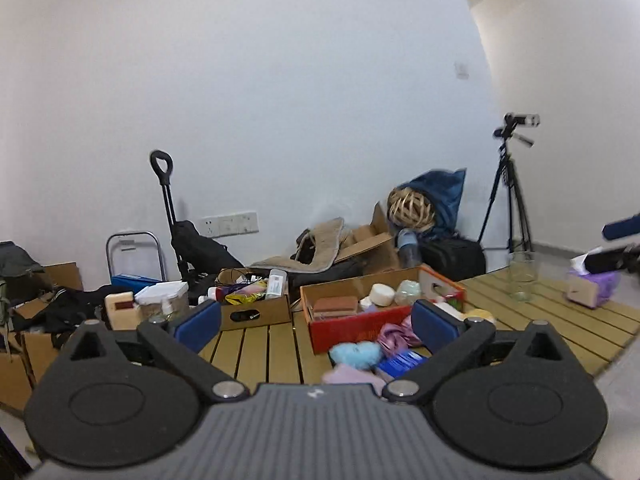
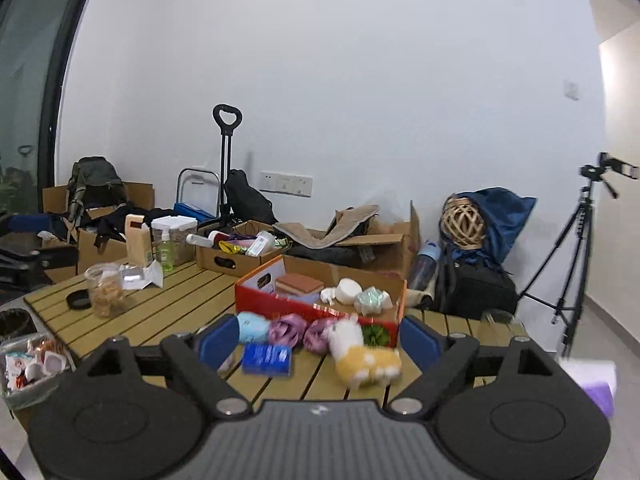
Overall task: Organize soft objects
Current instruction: 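Withdraw both grippers back over the table items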
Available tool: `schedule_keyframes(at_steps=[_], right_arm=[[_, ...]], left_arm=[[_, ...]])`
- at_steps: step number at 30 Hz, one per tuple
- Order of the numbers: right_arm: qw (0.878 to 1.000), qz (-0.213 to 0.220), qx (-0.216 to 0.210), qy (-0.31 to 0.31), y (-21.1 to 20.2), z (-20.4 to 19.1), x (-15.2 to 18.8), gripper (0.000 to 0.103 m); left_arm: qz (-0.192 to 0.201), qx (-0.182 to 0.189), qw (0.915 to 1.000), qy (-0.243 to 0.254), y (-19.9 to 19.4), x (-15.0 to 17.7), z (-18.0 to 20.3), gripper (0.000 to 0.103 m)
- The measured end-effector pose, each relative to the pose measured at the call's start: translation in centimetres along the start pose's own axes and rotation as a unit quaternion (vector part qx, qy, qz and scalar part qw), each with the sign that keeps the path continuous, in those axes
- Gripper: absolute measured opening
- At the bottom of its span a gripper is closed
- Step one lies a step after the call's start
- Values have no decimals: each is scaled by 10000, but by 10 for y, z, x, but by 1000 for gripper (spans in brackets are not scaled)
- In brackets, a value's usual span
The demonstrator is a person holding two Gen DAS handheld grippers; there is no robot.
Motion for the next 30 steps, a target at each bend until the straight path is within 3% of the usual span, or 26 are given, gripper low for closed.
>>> schedule_keyframes(at_steps=[4, 8, 11, 16, 21, 30], right_arm=[[9989, 267, 283, 249, -69, -41, 59, 91], [9975, 289, 4, 646, -106, -62, 102, 94], [9979, 245, 275, 527, -112, -68, 109, 94], [9967, 318, 239, 713, -101, -66, 108, 94], [9968, 257, 206, 734, -78, -70, 116, 94], [9969, -296, -130, 723, 22, -93, 124, 92]], left_arm=[[425, -410, 9983, -37, -80, 37, -8, 103], [-103, -157, 9993, -335, -114, 66, -17, 103], [-62, -302, 9990, -322, -118, 68, -21, 103], [-126, -229, 9989, -396, -104, 69, -22, 103], [-508, -140, 9973, -521, -75, 84, -18, 103], [-1036, 84, 9904, -916, 17, 116, -39, 103]])
Point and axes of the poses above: each gripper's, at about its wrist camera, not at the fingertips, and y roughly the way its jaws point, z to its right, x to its underside, the point moved 3 cm from there along y, roughly the way its jaws point, and after that the axes turned 2 degrees about -x, right-handed, at the moved point
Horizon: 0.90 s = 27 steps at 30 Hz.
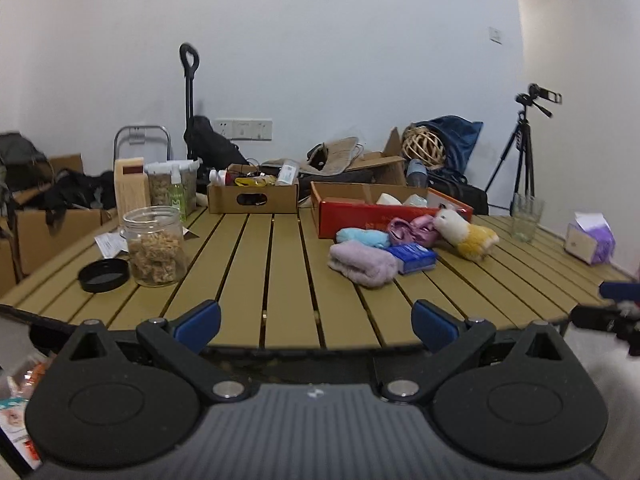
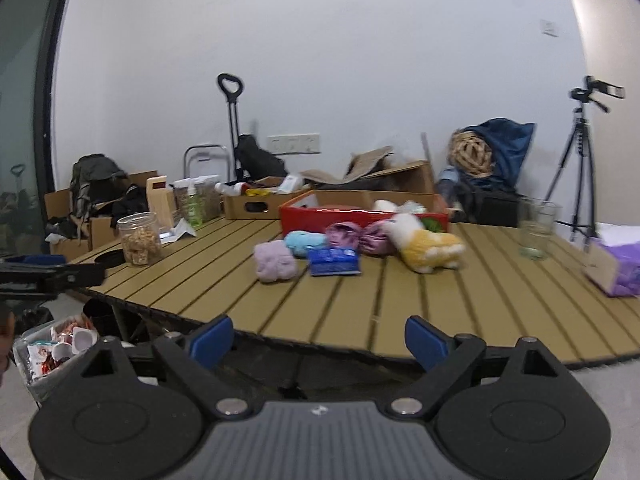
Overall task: Organize soft objects
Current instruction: 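Withdraw both grippers back over the table items, then lower both grippers onto the lilac fuzzy towel and close them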
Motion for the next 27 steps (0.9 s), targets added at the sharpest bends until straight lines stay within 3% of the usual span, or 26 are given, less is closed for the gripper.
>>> schedule_keyframes(at_steps=[4, 8, 13, 14, 15, 16, 17, 22, 25, 27], right_arm=[[9996, -135, -163, -185, 60, -14, -16, 92], [9980, -303, -337, -449, 131, -27, -33, 87], [9936, -544, -485, -859, 219, -45, -50, 78], [9929, -606, -463, -911, 234, -48, -52, 71], [9922, -667, -445, -956, 249, -50, -52, 52], [9915, -774, -450, -946, 261, -49, -51, 43], [9900, -930, -568, -891, 270, -47, -50, 43], [9887, -789, -851, -950, 253, -17, -47, 42], [9913, -819, -750, -706, 245, 14, -49, 60], [9935, -914, -500, -450, 243, 33, -50, 64]], left_arm=[[142, 63, 9998, -153, 44, -16, -18, 103], [-51, 201, 9995, -231, 103, -31, -30, 103], [-300, 431, 9973, -506, 176, -52, -38, 90], [-373, 510, 9965, -555, 191, -55, -39, 87], [-435, 602, 9954, -597, 202, -56, -38, 84], [-546, 677, 9941, -655, 215, -56, -37, 82], [-614, 761, 9930, -669, 225, -56, -35, 79], [-811, 1246, 9868, -636, 255, -49, -13, 80], [-966, 1603, 9803, -632, 268, -46, 5, 80], [-1089, 1750, 9767, -595, 273, -43, 15, 80]])
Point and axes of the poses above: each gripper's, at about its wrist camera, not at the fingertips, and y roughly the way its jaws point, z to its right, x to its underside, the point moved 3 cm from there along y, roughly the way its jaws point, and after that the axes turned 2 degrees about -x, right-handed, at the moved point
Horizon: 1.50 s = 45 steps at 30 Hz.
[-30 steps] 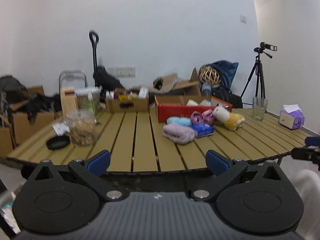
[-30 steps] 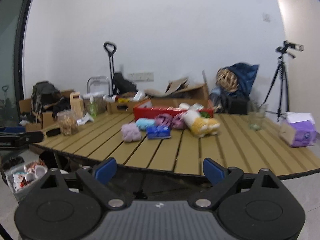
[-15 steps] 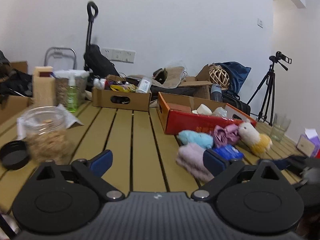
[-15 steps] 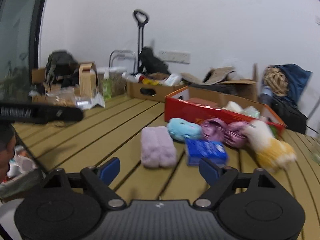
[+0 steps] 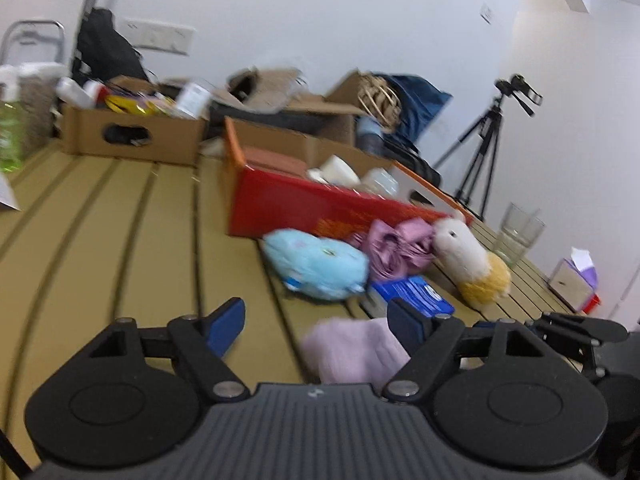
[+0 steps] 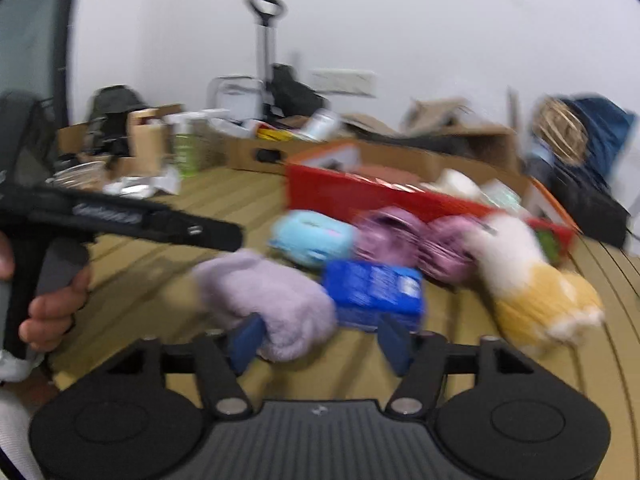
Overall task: Organize soft objects
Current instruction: 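Lower both grippers onto the lilac fuzzy towel and close them, then lift the lilac towel and carry it into the box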
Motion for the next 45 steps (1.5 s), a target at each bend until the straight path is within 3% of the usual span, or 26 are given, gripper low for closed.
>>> schedule_keyframes(at_steps=[2, 5, 8, 11, 13, 14, 16, 17, 18, 23, 31, 38, 42, 45], right_arm=[[9991, 69, 30, 412, -6, 12, 3, 64], [9953, 189, -358, 881, -14, 21, 9, 64], [9912, 288, -698, 1091, -17, 25, 7, 63], [9794, 360, -1006, 1712, -10, 36, 1, 63], [9664, 250, -1119, 2300, 8, 46, 0, 52], [9604, 169, -1092, 2559, 15, 49, 3, 39], [9538, 55, -1109, 2790, 25, 49, 9, 31], [9502, 66, -1223, 2866, 27, 48, 12, 27], [9477, 83, -1271, 2926, 27, 46, 14, 25], [9478, 186, -1213, 2945, 4, 38, 25, 22], [9536, 454, -1042, 2790, -72, 21, 45, 22], [9589, 517, -859, 2655, -110, 31, 51, 22], [9583, 517, -916, 2656, -103, 43, 34, 22], [9586, 655, -1070, 2557, -82, 61, -13, 22]], left_arm=[[-144, 108, 9998, 12, 6, 4, 4, 80], [-315, 23, 9994, -140, 7, 8, 4, 80], [-206, -102, 9981, -564, -10, 12, -3, 80], [-142, -65, 9954, -941, -25, 14, -5, 80], [-255, 194, 9944, -1008, -24, 14, 0, 80], [-345, 276, 9937, -1027, -20, 15, 2, 80], [-530, 363, 9926, -1035, -11, 18, 5, 61], [-666, 417, 9914, -1042, -7, 20, 6, 37], [-702, 433, 9909, -1068, -7, 22, 8, 35], [-486, 487, 9917, -1083, -37, 30, 29, 24], [-345, 652, 9938, -831, -85, 45, 73, 22], [-297, 958, 9926, -687, -91, 53, 101, 22], [-254, 980, 9934, -545, -79, 26, 98, 22], [-45, 971, 9944, -418, -63, -25, 88, 21]])
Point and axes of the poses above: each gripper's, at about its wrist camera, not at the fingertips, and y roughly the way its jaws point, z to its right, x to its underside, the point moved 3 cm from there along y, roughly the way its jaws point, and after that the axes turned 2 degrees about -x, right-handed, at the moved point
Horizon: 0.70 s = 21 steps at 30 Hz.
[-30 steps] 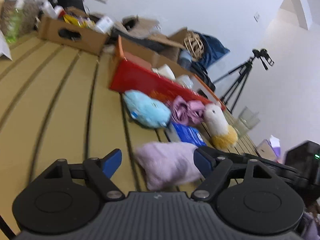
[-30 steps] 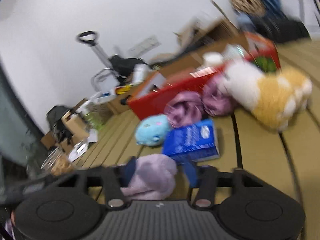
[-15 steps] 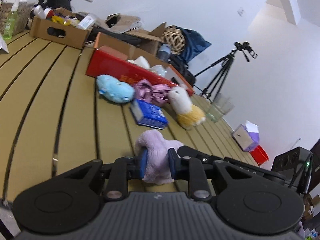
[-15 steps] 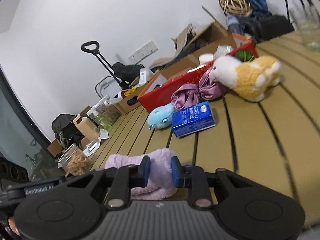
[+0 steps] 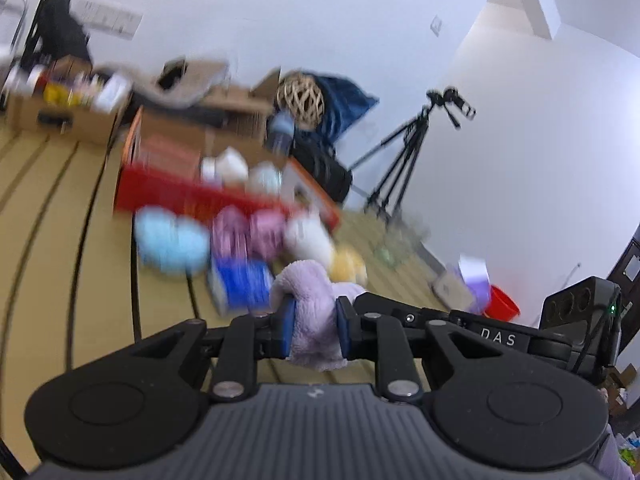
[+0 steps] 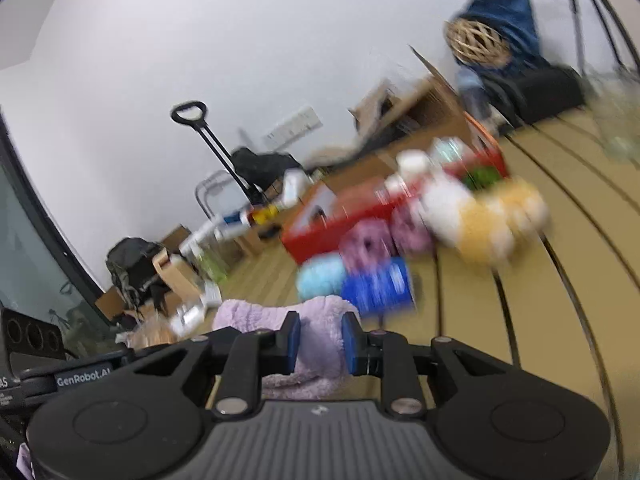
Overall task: Organize soft objects
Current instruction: 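Lift the lilac towel and carry it into the box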
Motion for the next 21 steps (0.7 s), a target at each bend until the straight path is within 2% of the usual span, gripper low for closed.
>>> schedule_keyframes(at_steps=[2, 5, 9, 10, 11, 12, 14, 15, 16, 17, 19, 21], right_arm=[[9996, 11, -37, -280, 32, -7, -43, 22], [9979, -209, 69, -605, 101, -8, -103, 22], [9939, -876, 343, -580, 210, 16, -152, 22], [9932, -916, 435, -579, 233, 23, -160, 21], [9921, -968, 516, -609, 255, 29, -167, 21], [9888, -1148, 640, -712, 280, 36, -172, 16], [9807, -1246, 1071, -1063, 316, 46, -174, 14], [9715, -1375, 1315, -1413, 331, 48, -170, 16], [9625, -1695, 1415, -1578, 345, 53, -164, 16], [9583, -1922, 1389, -1593, 352, 57, -158, 16], [9598, -1911, 1320, -1577, 350, 58, -156, 17], [9610, -1885, 1312, -1542, 346, 57, -159, 29]], left_arm=[[97, -195, 9997, 149, 21, -45, -11, 21], [-69, -590, 9978, 306, 71, -105, -39, 21], [-511, -1232, 9895, 548, 151, -156, -83, 21], [-585, -1363, 9874, 560, 168, -164, -96, 21], [-735, -1462, 9846, 615, 187, -169, -107, 21], [-850, -1611, 9804, 746, 204, -172, -117, 21], [-1129, -2009, 9691, 876, 235, -170, -136, 23], [-1319, -2136, 9629, 987, 246, -166, -143, 24], [-1444, -2272, 9566, 1119, 252, -161, -147, 24], [-1372, -2294, 9541, 1349, 252, -157, -146, 25], [-1313, -2264, 9538, 1476, 249, -153, -145, 27], [-1316, -2126, 9587, 1354, 245, -153, -146, 33]])
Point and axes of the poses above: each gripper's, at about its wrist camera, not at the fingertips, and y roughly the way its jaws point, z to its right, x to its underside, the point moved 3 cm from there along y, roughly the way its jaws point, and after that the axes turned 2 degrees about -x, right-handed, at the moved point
